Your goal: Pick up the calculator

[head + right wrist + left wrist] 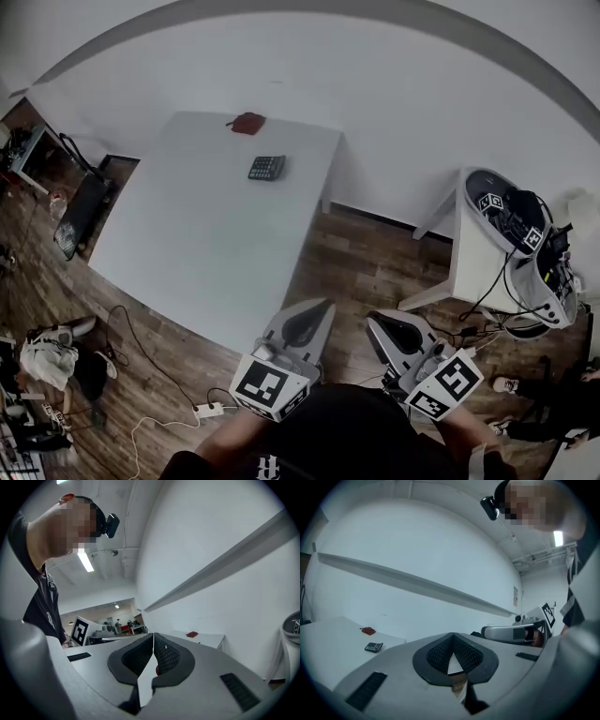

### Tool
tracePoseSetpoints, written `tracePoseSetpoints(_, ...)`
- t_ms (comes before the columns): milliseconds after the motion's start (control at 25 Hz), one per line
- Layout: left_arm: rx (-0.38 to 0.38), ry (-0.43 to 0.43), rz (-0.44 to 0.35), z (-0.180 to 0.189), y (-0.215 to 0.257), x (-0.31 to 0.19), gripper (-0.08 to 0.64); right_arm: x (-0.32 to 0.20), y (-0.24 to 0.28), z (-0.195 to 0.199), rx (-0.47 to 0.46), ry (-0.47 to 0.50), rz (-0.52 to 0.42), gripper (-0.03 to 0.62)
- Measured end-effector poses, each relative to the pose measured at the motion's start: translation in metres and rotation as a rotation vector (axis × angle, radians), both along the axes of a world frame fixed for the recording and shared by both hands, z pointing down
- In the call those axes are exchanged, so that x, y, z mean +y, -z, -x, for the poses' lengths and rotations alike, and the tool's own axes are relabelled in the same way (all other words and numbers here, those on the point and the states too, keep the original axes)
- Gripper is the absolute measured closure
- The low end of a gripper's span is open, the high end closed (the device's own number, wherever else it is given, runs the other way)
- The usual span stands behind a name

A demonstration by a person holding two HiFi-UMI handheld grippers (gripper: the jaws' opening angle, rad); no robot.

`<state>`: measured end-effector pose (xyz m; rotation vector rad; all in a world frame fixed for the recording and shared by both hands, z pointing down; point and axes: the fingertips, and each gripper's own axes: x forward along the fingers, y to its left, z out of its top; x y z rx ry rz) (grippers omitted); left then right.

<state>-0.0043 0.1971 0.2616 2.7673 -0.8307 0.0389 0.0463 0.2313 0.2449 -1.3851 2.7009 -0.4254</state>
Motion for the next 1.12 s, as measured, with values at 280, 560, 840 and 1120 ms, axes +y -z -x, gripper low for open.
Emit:
tracePoseSetpoints(280, -0.014, 0.01, -0.01, 0.029, -0.01, -0.067, 0.554, -0.066, 0.001, 0.031, 0.022, -0.001, 0.008, 0.577)
tracePoseSetpoints(560, -0.019, 0.045, 0.004, 0.044, -0.021, -0.111, 0.554, -0.11, 0.0, 0.048, 0.038, 0.029, 0.017, 0.577)
tracePoseSetpoints(840, -0.037, 0.104, 0.018, 0.045, -0.034, -0.155, 0.554, -0.156, -0.01, 0.056, 0.03, 0.102, 0.04, 0.577)
tracePoseSetpoints(1120, -0.066, 0.202, 0.025, 0.038, -0.059, -0.225, 0.554, -0.224, -0.022, 0.051, 0.018, 0.183, 0.08, 0.577)
